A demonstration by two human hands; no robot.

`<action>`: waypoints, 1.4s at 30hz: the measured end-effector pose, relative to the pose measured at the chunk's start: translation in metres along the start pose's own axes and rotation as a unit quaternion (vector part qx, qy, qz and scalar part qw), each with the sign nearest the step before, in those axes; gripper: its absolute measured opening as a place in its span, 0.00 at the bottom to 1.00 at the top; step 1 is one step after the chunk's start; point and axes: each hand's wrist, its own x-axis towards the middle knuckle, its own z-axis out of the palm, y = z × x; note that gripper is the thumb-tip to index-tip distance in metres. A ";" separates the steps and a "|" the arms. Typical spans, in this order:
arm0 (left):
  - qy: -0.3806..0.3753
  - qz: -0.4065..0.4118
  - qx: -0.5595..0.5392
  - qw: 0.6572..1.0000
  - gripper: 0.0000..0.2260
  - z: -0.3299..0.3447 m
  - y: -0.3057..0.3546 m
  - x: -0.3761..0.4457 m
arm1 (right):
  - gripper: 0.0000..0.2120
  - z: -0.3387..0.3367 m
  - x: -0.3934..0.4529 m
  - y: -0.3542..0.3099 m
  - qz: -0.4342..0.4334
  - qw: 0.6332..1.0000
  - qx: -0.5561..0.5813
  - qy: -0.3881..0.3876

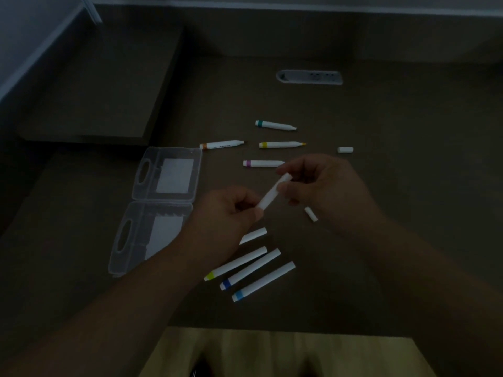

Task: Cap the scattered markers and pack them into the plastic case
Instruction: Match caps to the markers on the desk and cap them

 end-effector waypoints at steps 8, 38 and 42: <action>0.023 -0.018 0.292 0.956 0.08 -0.014 -0.009 0.045 | 0.08 -0.052 0.005 0.043 0.072 0.978 -0.088 0.176; -0.043 -0.013 0.418 0.907 0.11 -0.004 -0.029 0.027 | 0.12 -0.021 0.007 0.061 0.118 0.991 -0.063 0.014; -0.028 -0.004 0.417 0.909 0.15 0.002 -0.034 0.016 | 0.10 -0.029 0.002 0.051 0.127 0.990 0.065 0.007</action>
